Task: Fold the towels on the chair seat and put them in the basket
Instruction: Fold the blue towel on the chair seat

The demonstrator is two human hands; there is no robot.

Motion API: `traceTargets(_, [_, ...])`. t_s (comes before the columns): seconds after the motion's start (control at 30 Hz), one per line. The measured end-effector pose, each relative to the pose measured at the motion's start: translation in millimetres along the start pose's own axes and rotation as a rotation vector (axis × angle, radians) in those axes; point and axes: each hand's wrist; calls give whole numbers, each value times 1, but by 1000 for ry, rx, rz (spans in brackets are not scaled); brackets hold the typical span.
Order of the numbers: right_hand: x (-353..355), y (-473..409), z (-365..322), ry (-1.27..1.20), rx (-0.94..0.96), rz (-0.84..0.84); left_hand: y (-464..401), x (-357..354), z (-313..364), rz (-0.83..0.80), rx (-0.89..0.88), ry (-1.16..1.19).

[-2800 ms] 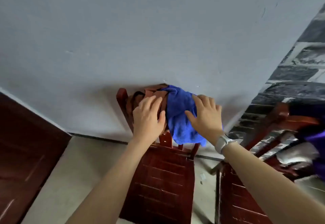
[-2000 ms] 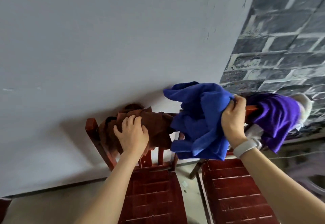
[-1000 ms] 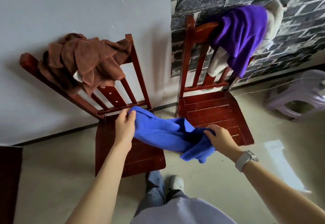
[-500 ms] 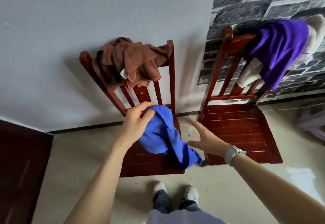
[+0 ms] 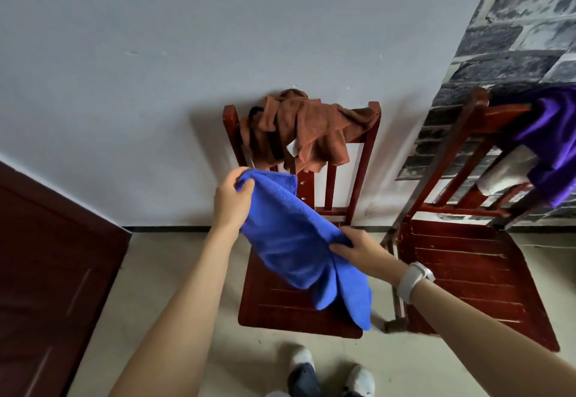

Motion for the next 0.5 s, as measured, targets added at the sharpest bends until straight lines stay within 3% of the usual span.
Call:
traceTargets(0.1, [4,-6,-18,-161,16,85,19,-10,-37,-133,144,-55])
traceTargets(0.33, [31,-13,-52,-653,-97,47,92,-50,-86,-520,129,163])
traceTargets(0.4, [37,-12,-56,-766,-82,65,92,-63,-82,-473,51,142])
traceTargets(0.5, [40,-10,-54,-803,-34,140,76,-70,-66,-280,-86,31])
Point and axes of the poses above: each hand's wrist, its own y-axis away from the middle knuckle, its own x-axis out of the back of the hand, z = x × y, and after that the axes turned 3 degrees about -z, right-handed
